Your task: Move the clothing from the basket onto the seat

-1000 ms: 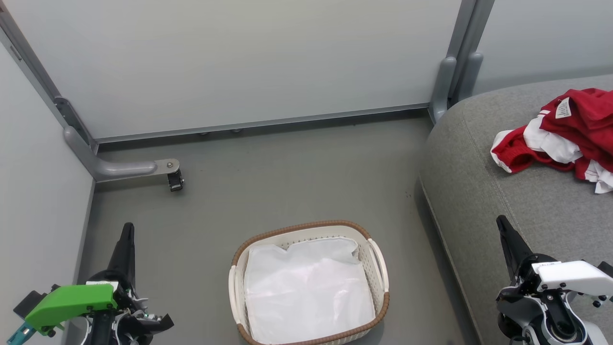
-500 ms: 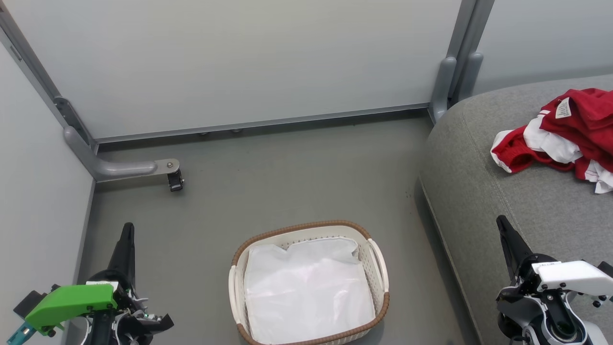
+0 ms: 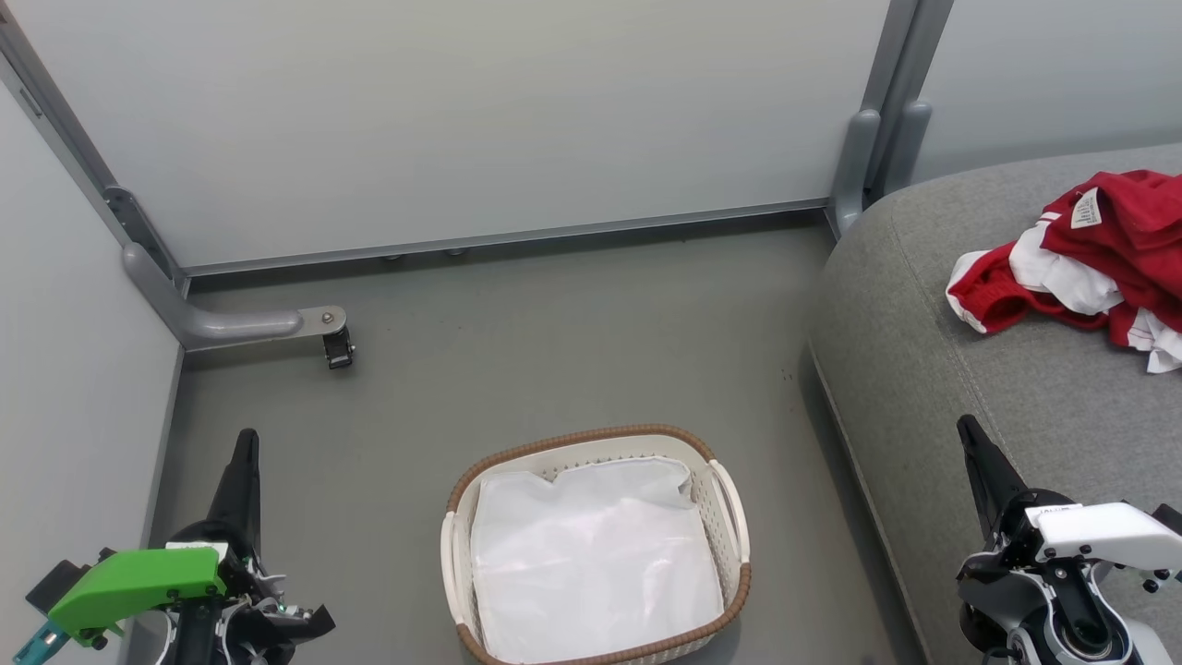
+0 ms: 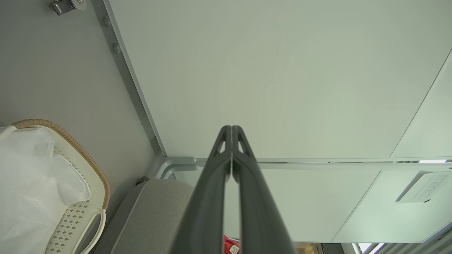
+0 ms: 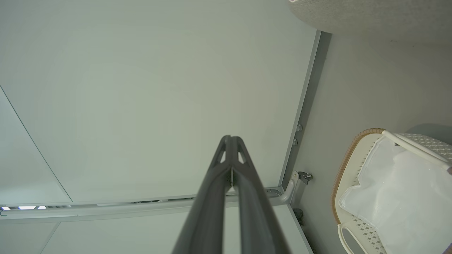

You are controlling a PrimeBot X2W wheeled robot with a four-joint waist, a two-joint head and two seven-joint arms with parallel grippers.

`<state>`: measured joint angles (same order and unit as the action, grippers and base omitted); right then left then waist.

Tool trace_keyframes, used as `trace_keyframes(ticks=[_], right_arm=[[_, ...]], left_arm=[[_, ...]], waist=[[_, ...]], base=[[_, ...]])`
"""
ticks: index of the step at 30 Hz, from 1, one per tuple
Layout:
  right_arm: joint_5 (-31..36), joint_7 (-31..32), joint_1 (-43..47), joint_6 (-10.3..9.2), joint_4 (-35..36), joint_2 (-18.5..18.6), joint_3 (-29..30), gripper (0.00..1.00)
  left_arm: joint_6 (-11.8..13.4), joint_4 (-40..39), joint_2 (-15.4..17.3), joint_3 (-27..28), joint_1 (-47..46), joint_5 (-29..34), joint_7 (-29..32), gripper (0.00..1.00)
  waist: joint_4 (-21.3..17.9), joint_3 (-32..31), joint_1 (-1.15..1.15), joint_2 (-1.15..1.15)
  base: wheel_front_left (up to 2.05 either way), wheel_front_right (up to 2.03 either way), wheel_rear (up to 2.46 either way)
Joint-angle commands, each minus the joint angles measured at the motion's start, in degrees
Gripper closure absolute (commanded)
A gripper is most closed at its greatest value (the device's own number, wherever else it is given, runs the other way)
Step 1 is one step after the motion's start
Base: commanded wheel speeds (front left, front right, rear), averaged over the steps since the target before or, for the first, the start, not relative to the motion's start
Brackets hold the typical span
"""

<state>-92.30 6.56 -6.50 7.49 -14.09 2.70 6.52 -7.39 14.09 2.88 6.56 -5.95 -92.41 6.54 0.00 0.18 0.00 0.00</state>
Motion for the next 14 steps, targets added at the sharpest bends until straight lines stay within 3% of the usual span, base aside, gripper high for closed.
trace_keyframes(ticks=[1, 14], right_arm=[[-0.23, 0.13, 0.59, 0.00, 0.22, 0.34, 0.13, 1.00], [-0.23, 0.13, 0.59, 0.00, 0.22, 0.34, 0.13, 1.00]], left_arm=[[-0.25, -0.11, 0.03, 0.16, -0.60, 0.06, 0.24, 1.00], [-0.25, -0.11, 0.02, 0.16, -0.60, 0.07, 0.23, 1.00]], waist=[[0.00, 0.00, 0.00, 0.00], [0.00, 0.00, 0.00, 0.00]], base=[[0.00, 0.00, 0.00], [0.00, 0.00, 0.00]])
